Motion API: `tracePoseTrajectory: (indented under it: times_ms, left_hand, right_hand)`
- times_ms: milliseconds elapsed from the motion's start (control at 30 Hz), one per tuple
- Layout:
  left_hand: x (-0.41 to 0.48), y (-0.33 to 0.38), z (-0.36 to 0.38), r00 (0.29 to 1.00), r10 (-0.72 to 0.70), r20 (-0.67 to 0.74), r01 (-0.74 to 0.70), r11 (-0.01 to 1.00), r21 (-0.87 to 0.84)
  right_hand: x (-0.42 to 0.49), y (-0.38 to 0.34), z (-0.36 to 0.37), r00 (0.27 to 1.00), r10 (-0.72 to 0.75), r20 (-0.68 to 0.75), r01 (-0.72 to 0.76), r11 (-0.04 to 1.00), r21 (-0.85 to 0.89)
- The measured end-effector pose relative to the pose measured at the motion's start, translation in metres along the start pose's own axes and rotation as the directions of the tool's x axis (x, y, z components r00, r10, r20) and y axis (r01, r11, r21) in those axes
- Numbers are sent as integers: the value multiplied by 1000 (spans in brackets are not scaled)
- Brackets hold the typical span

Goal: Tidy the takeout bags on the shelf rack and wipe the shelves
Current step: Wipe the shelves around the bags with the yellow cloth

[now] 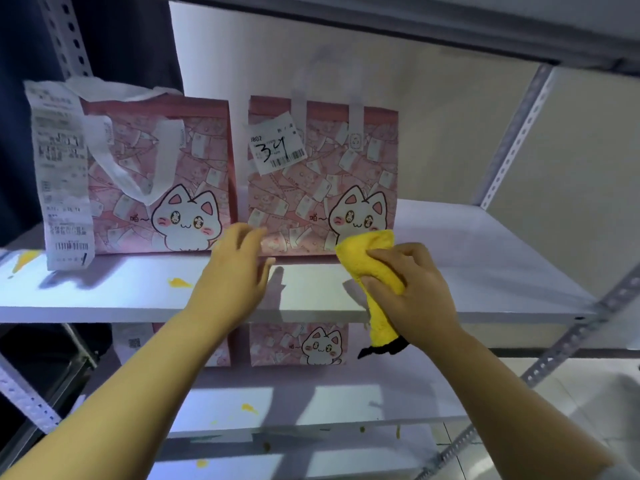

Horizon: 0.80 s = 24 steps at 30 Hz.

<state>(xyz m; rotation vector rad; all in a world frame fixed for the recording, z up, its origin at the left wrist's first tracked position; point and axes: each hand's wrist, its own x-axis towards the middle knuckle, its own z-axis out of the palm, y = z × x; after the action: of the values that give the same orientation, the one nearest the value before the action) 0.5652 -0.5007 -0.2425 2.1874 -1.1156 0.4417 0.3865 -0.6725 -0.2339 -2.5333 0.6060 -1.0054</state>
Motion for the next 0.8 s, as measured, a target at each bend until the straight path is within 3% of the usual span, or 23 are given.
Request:
tracePoseTrajectory:
  times_ms: [100, 300, 467, 800]
  left_hand:
    - [20, 4, 3, 993, -116, -11, 116, 993, 2]
    - [51, 5, 18, 959, -283, -3, 283, 959, 5]
    - [67, 12, 35, 965, -262, 8, 262, 962, -75]
    - [118, 57, 85, 933, -292, 211, 315, 946, -83]
  right_hand:
    - [6, 2, -14, 996, 20, -92, -17, 999, 33]
    - [20, 21, -23, 992, 29, -123, -26, 999, 26]
    - [34, 42, -27, 993, 50, -109, -50, 999, 0]
    - [57, 107, -45, 989, 126, -81, -131, 990, -53]
